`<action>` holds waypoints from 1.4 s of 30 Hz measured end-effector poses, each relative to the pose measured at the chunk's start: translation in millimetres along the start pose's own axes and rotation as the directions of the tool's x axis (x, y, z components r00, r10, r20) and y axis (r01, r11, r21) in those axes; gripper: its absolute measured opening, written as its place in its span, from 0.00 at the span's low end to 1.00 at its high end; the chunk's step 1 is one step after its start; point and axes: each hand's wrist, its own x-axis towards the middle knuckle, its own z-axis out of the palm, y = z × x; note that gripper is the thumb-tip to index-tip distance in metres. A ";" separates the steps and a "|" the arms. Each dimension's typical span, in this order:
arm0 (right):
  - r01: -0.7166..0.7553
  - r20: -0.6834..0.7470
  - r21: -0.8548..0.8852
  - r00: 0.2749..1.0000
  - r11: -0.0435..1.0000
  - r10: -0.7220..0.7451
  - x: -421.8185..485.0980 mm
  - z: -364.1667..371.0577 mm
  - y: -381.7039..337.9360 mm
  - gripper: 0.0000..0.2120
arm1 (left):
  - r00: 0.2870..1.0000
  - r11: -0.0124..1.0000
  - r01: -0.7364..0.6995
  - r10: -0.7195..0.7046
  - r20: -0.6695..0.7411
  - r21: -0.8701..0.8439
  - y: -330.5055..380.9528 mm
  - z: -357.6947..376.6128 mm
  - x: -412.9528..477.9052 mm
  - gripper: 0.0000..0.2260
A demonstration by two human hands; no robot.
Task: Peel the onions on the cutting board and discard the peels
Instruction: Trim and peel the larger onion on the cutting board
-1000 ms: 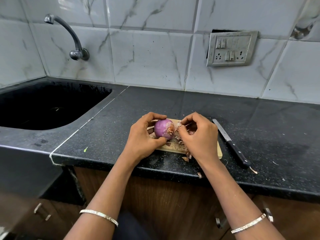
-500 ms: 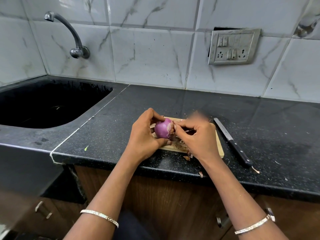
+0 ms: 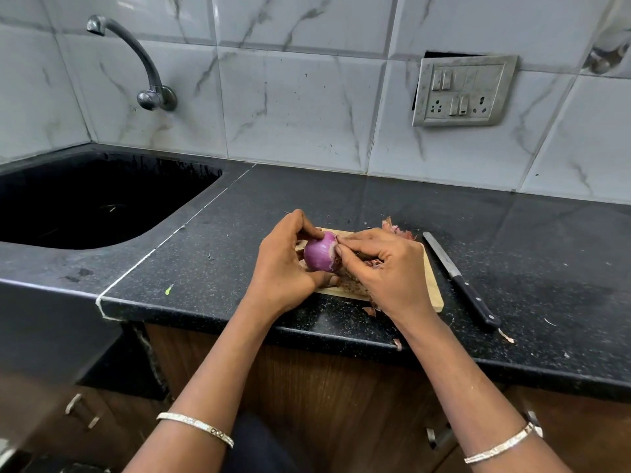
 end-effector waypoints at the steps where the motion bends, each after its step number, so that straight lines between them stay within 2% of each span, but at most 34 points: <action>1: 0.000 0.003 0.002 1.000 1.000 0.000 0.1 0.2 0.5 0.06 | 1.000 1.000 -0.003 0.003 0.000 0.004 0.1 -0.3 -0.1 0.29; 8: 0.025 -0.003 -0.055 1.000 0.998 -0.025 0.4 0.9 -2.0 0.03 | 1.000 1.000 -0.024 0.024 -0.002 0.009 0.4 -0.4 0.3 0.28; 11: 0.108 -0.002 -0.179 0.994 0.978 -0.110 -1.3 5.2 -1.0 0.01 | 0.999 0.999 -0.033 0.033 -0.023 -0.010 1.3 0.3 -0.2 0.25; 16: 0.187 -0.005 -0.393 0.979 0.900 -0.206 -0.7 12.1 0.9 0.06 | 0.999 1.000 -0.027 0.027 -0.024 -0.011 -0.1 0.7 -0.2 0.26; 21: 0.060 -0.027 -0.241 0.997 0.969 -0.068 -1.2 7.4 -0.3 0.01 | 1.000 0.999 0.005 -0.006 -0.019 -0.049 -6.6 2.3 0.8 0.29; 23: 0.025 -0.026 -0.170 0.999 0.985 -0.030 -2.2 4.8 -2.2 0.05 | 1.000 0.999 0.008 -0.009 -0.025 -0.049 -6.4 2.4 1.3 0.29; 28: 0.073 0.009 -0.113 0.997 0.991 -0.072 -2.8 2.3 -5.4 0.06 | 0.999 0.998 -0.003 0.000 -0.038 -0.062 -5.2 1.6 0.1 0.28; 33: 0.081 -0.016 -0.069 0.997 0.994 -0.082 -0.9 1.8 -2.7 0.05 | 1.000 0.999 0.001 -0.001 -0.016 -0.038 -6.1 0.4 1.2 0.30; 35: 0.111 -0.004 -0.096 0.994 0.989 -0.112 -0.4 2.5 -1.9 0.05 | 1.000 0.999 0.003 -0.003 -0.012 -0.034 -6.4 -0.1 1.2 0.30; 42: 0.267 0.081 -0.365 0.964 0.892 -0.255 1.1 6.8 2.7 0.02 | 1.000 1.000 0.001 -0.001 -0.004 -0.018 -5.6 -0.6 1.4 0.30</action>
